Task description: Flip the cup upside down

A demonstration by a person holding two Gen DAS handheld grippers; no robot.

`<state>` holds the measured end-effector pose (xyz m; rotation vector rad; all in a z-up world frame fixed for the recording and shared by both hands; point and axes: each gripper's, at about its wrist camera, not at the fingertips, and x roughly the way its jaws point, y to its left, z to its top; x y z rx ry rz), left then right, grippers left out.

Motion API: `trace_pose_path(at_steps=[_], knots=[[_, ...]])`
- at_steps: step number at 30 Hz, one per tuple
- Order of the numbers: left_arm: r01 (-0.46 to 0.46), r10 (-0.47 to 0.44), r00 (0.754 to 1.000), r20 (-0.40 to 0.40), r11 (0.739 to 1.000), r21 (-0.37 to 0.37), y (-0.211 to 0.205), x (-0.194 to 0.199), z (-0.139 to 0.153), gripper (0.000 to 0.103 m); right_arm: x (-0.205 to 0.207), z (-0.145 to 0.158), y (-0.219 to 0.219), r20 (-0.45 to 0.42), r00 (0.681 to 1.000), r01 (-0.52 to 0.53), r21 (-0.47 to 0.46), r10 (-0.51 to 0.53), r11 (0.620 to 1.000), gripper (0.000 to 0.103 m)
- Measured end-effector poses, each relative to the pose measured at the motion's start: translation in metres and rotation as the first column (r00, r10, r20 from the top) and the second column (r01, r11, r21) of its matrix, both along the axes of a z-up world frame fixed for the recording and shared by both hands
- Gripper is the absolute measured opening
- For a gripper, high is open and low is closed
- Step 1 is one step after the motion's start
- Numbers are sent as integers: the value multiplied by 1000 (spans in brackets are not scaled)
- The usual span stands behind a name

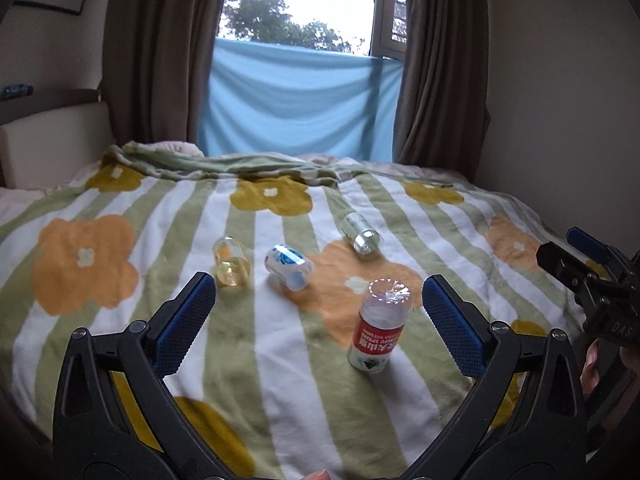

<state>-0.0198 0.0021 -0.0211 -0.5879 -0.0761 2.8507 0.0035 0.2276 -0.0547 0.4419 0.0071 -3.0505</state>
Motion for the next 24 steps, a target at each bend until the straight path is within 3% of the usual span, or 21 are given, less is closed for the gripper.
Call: trace_pose_path(at_steps=[7,24], knots=[[-33,29,996,-89,998,-48,-10,19,4,103,9,3,-13,-30,997,65,33,-64,997,103],[-28,22,992,-127,998,-53,-7,27,6,103,10,7,-21,-54,996,77,46,-74,996,103]])
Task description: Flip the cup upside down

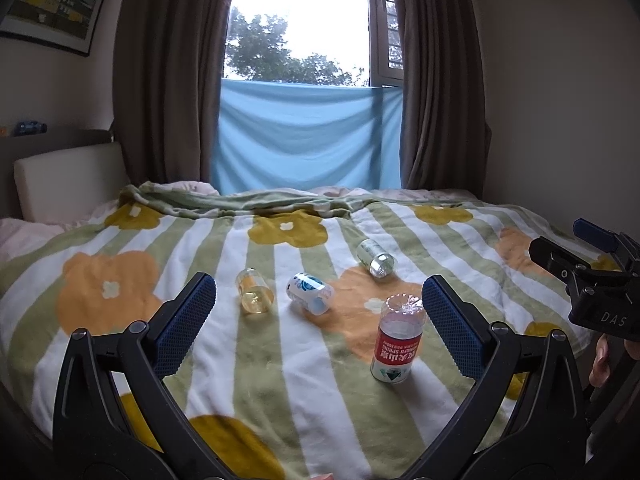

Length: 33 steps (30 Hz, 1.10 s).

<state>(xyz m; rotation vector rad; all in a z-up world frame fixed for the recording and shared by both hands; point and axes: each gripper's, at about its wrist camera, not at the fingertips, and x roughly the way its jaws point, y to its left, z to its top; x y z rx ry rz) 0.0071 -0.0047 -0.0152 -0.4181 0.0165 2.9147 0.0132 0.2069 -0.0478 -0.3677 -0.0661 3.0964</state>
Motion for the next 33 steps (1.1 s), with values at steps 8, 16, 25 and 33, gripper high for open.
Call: trace_pose_path(at_steps=[8,16,25,33], knots=[[-1,1,1000,-2,1000,5,-1,-1,1,103,0,0,1,-1,1000,-2,-15,2,1000,103],[-1,1,1000,1,1000,-10,3,-4,0,103,-3,-1,5,6,1000,5,-28,-5,1000,103],[-8,8,1000,-21,1000,-9,2,-1,2,103,-3,-2,8,4,1000,16,-44,-16,999,103],[-5,4,1000,-22,1000,-8,2,-2,3,103,-3,-2,9,5,1000,17,-44,-17,999,103]])
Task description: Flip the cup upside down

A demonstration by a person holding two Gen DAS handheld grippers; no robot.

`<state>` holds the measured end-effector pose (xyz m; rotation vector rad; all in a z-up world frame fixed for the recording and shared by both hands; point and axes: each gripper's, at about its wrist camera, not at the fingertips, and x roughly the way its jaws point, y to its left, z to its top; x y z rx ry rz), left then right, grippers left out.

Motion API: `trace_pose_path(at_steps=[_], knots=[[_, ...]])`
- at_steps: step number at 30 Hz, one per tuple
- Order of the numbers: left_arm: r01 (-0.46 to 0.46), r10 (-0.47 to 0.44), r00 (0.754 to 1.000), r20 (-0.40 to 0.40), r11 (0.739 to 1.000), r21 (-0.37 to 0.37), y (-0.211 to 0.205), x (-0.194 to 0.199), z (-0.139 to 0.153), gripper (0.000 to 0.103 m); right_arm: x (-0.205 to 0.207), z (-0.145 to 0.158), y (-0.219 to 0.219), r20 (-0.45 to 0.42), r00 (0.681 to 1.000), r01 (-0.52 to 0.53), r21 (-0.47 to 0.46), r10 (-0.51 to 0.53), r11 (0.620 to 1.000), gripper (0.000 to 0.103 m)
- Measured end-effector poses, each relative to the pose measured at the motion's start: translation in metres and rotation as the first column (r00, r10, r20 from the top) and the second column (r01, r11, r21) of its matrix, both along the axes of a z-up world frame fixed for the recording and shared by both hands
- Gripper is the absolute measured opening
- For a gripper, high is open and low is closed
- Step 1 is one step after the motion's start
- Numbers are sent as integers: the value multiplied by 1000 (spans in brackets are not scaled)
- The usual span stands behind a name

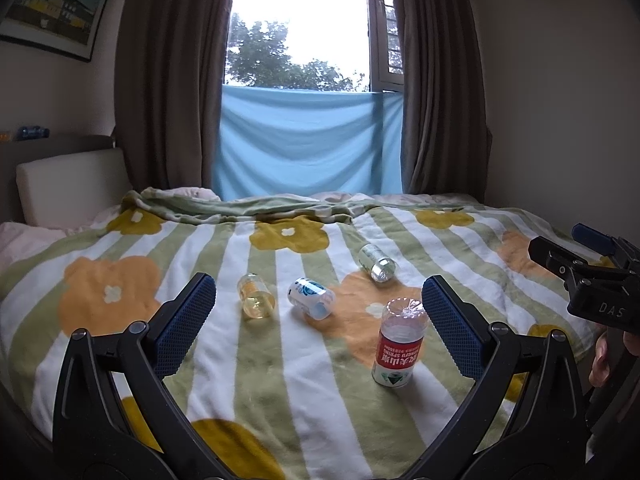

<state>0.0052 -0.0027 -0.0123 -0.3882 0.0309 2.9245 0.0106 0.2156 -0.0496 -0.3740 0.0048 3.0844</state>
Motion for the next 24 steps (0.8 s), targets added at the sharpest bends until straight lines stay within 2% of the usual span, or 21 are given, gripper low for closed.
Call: trace_pose_path(at_steps=[10,18,24], knots=[[-1,1,1000,2,1000,6,1,0,0,103,-2,-1,3,6,1000,-9,-4,9,1000,103],[-75,74,994,-81,997,-6,5,10,4,103,-2,-2,2,0,1000,-4,-2,4,1000,103],[-61,61,993,-105,998,10,4,14,5,103,-2,-2,2,1,1000,-6,-2,6,1000,103]])
